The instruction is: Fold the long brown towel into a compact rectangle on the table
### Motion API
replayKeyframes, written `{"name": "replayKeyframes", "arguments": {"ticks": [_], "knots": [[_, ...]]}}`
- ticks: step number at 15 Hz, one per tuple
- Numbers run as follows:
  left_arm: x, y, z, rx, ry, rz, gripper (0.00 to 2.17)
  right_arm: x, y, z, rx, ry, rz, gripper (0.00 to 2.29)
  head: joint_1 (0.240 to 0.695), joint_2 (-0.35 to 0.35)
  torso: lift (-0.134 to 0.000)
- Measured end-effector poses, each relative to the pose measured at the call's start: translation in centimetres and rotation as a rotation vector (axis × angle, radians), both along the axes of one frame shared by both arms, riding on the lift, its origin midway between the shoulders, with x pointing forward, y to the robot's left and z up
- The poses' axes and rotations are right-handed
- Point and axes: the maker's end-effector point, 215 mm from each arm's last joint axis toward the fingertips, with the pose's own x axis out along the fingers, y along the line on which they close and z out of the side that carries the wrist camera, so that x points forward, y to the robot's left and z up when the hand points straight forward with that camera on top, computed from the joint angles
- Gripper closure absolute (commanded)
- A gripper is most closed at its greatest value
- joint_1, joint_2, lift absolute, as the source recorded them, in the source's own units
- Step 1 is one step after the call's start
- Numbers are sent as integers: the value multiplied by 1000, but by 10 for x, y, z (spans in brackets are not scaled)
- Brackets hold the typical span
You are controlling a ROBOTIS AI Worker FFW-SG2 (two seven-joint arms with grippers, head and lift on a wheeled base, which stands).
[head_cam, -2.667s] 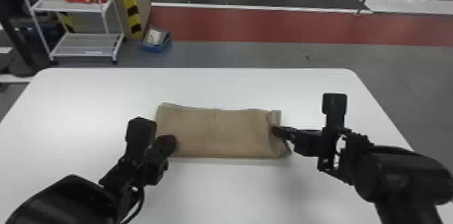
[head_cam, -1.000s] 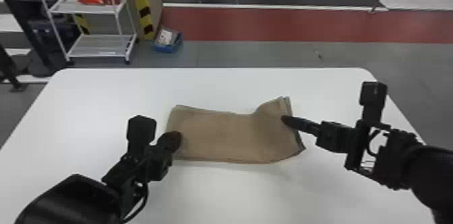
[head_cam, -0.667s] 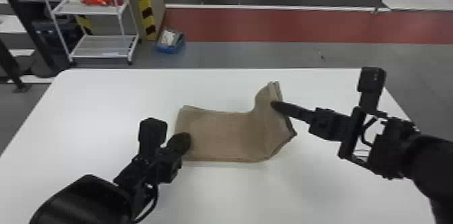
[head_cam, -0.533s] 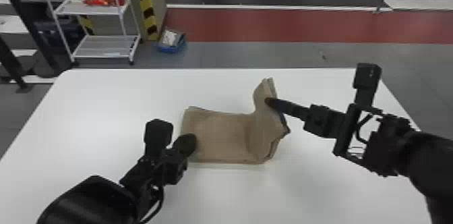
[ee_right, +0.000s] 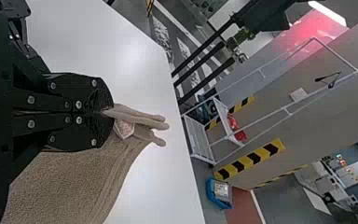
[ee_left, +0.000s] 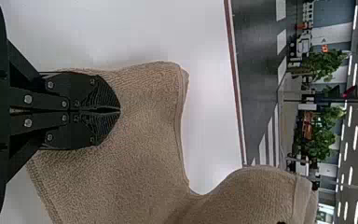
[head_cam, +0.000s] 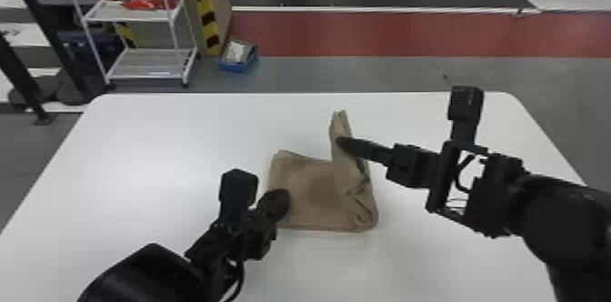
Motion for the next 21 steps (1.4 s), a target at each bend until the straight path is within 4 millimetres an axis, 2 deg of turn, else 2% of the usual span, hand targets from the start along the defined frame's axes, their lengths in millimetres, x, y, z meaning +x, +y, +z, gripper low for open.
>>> {"name": "replayKeyframes", "arguments": {"ticks": [6, 8, 10, 11, 17, 18, 20, 21], "knots": [[-11, -14, 5, -20, -2, -14, 1841, -15, 27, -31, -28, 46, 30, 1210, 695, 14, -123], [-14, -15, 6, -23, -1, -15, 1838, -19, 29, -38, -34, 54, 32, 1089, 695, 18, -123], [-16, -13, 4, -23, 3, -11, 1841, -23, 29, -44, -38, 63, 27, 245, 695, 20, -123], [-17, -11, 4, -23, 4, -10, 1838, -23, 29, -45, -36, 63, 25, 90, 695, 22, -123], [-16, -10, 7, -25, -1, -6, 1841, -24, 21, -38, 3, 40, 3, 83, 695, 18, -123], [-15, -10, 8, -27, -3, -6, 1841, -24, 14, -33, 10, 25, -12, 83, 695, 7, -123], [-14, -10, 9, -29, -4, -5, 1838, -25, -13, -21, -8, -17, -51, 120, 695, -15, -123], [-14, -9, 9, -29, -5, -4, 1838, -28, -27, -19, -24, -29, -66, 319, 695, -30, -123]]}}
